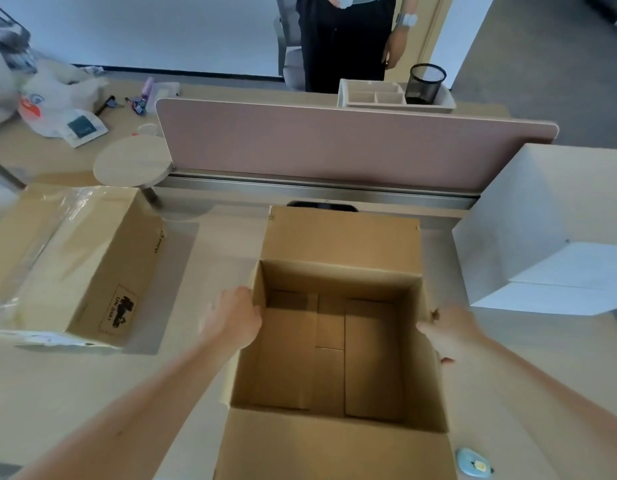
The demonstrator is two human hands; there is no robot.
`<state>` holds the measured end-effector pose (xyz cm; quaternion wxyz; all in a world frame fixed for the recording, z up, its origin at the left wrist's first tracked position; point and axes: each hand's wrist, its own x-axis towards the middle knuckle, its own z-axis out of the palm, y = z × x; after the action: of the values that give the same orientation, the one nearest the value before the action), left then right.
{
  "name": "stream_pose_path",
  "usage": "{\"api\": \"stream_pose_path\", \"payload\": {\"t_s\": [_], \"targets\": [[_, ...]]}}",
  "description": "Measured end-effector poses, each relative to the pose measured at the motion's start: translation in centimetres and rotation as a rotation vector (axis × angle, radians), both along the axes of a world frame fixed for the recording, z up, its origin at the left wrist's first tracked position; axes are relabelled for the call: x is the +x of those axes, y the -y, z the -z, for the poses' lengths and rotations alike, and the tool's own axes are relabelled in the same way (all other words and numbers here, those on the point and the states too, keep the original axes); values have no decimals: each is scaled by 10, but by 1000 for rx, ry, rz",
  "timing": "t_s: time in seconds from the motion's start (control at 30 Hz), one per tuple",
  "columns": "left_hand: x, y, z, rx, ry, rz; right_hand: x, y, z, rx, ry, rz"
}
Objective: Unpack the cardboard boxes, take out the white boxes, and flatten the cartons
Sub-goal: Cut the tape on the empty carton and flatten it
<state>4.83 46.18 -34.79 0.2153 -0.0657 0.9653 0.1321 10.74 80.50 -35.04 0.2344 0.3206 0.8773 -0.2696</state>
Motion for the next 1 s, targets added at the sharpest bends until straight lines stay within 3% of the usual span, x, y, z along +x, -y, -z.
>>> {"api": "stream_pose_path", "payload": {"t_s": [0.2, 0.33, 0.53, 0.63, 0.73, 0.83, 0.9, 1.0], "targets": [[2, 3, -10, 54, -77, 24, 0, 5, -4, 107, -21, -180], [-7, 8, -36, 164, -200, 101, -6, 6, -35, 118, -161, -206], [-37, 21, -92, 421, -348, 1, -24, 0, -113, -46, -411, -199], [-48, 28, -123, 563, -301, -49, -35, 0, -145, -75, -529, -197], [-52, 30, -152, 822, -224, -125, -38, 6, -168, -267, -583, -112], [-52, 44, -170, 1157, -162, -241, -36, 12, -188, -642, -647, 178], [-56, 53, -176, 1210, -159, -294, -33, 8, -194, -768, -641, 304], [-57, 59, -175, 1162, -96, -379, -34, -6, -197, -799, -461, 302]]}}
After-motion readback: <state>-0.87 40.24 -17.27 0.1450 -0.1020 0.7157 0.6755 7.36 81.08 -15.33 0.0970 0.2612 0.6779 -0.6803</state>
